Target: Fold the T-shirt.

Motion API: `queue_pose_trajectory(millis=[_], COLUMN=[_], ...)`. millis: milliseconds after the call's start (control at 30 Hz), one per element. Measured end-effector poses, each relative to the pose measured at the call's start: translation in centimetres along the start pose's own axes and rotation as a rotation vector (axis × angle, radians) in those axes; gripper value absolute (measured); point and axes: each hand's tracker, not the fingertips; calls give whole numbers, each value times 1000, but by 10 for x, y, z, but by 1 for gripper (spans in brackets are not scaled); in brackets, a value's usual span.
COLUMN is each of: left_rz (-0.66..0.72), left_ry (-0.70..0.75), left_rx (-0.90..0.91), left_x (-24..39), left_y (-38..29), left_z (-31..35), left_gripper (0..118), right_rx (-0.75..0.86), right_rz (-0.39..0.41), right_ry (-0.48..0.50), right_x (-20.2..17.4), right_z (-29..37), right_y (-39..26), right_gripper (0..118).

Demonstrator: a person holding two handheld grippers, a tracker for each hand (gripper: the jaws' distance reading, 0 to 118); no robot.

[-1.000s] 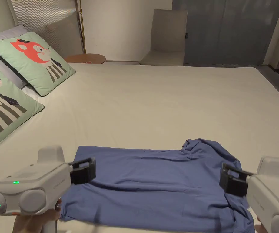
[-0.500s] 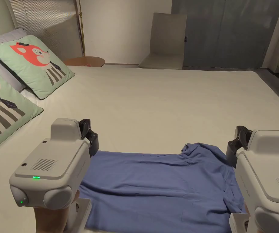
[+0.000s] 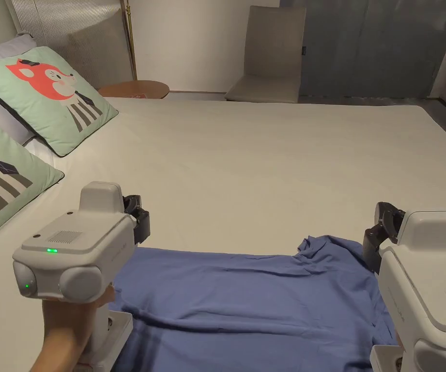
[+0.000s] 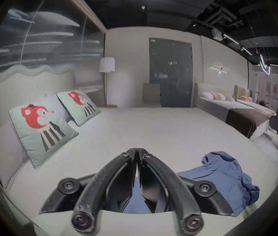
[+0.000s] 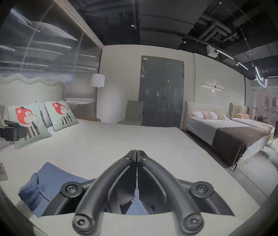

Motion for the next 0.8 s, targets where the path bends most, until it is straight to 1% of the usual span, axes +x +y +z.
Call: queue_pose_trajectory(millis=[100, 267, 367, 400, 467, 500, 533, 567, 600, 633, 733, 767, 800], left_rz=[77, 115, 30, -4, -26, -12, 8, 31, 43, 46, 80, 83, 86], left_ry=[-34, -33, -19, -6, 8, 4, -3, 9, 20, 31, 44, 39, 33], left_rx=[-124, -308, -390, -418, -485, -526, -571, -606, -645, -623, -648, -650, -653], left_x=[-23, -50, -59, -62, -67, -71, -74, -78, -80, -80, -83, -81, -80], left_y=[5, -2, -17, -23, -35, -42, -47, -54, -61, -66, -76, -79, -81], left_z=[-45, -116, -156, -170, -192, -204, -213, -220, -226, -226, -226, -225, -224], left_gripper=[0, 0, 0, 3, 5, 12, 35, 62, 86, 90, 88, 82, 63], right_rx=[-17, -57, -85, -95, -111, -124, -131, -140, -151, -161, -194, -205, -211], right_rz=[7, 4, 5, 5, 4, 7, 8, 8, 11, 14, 22, 23, 23], right_ry=[1, -2, -2, 0, -4, -7, -6, -10, -11, -13, -16, -18, -20], right_x=[-1, 4, 6, 5, 6, 7, 7, 8, 9, 11, 17, 18, 17], right_z=[-23, -61, -80, -82, -89, -94, -94, -96, -99, -102, -111, -113, -111], right_y=[-3, -21, -30, -28, -33, -36, -37, -39, -43, -46, -63, -66, -63], right_gripper=[1, 1, 1, 1, 1, 1, 1, 1, 1, 1, 1, 1, 1])
